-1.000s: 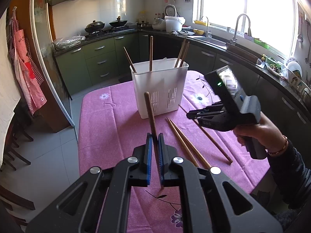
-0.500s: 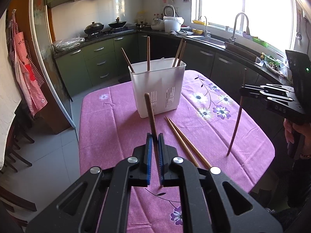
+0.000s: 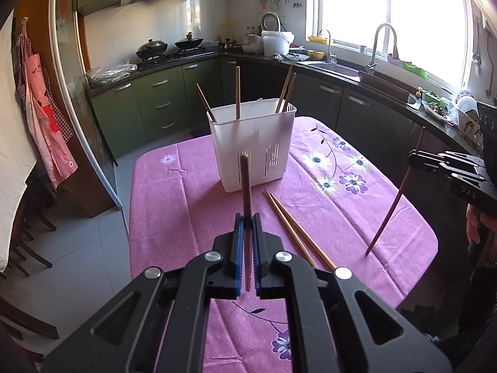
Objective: Organize utensils
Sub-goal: 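Drop the chopstick into the caddy with the left gripper while the right gripper carries its chopstick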
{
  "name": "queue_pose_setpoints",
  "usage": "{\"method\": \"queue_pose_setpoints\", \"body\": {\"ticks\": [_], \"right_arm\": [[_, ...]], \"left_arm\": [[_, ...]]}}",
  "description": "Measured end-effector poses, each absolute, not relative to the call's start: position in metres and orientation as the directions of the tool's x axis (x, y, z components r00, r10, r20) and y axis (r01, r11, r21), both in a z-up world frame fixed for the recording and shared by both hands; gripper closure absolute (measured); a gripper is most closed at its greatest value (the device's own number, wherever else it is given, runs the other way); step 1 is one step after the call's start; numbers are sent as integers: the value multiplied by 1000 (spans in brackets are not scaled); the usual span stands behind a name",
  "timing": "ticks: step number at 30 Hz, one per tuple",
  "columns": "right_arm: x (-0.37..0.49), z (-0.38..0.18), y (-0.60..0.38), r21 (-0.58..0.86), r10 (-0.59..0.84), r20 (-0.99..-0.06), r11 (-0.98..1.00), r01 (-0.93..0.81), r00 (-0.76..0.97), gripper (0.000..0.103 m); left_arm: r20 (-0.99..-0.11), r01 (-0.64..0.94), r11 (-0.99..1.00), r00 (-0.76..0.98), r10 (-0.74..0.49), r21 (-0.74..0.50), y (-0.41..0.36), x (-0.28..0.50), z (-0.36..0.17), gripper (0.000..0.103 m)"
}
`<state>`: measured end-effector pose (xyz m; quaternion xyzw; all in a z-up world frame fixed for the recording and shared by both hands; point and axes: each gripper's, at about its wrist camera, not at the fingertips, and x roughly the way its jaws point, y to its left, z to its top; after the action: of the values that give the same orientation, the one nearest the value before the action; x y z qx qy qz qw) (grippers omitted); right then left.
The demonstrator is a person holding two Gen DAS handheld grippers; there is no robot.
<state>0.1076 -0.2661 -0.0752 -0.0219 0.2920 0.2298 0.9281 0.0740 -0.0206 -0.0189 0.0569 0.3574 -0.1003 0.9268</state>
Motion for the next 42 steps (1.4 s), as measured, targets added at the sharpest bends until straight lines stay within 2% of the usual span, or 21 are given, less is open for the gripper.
{"method": "queue_pose_setpoints", "body": {"ticks": [8, 18, 25, 31, 42], "right_arm": [[109, -75, -267, 92, 417, -550, 891, -444, 724, 96], [106, -75, -269, 95, 421, -546, 890, -446, 724, 96], [105, -76, -270, 101, 428, -545, 887, -451, 721, 96], [107, -79, -274, 112, 431, -547, 887, -448, 718, 96], [111, -78, -275, 122, 432, -550, 888, -444, 714, 96]], "left_arm": [[-645, 256, 966, 742, -181, 23, -22, 89, 15, 98], [-475, 215, 976, 862, -178, 24, -16, 143, 110, 98], [-416, 188, 981, 896, -153, 45, -25, 189, 134, 98], [-415, 176, 983, 899, -139, 52, -32, 223, 134, 98], [-517, 177, 984, 842, -156, -8, -32, 266, 82, 98]]}}
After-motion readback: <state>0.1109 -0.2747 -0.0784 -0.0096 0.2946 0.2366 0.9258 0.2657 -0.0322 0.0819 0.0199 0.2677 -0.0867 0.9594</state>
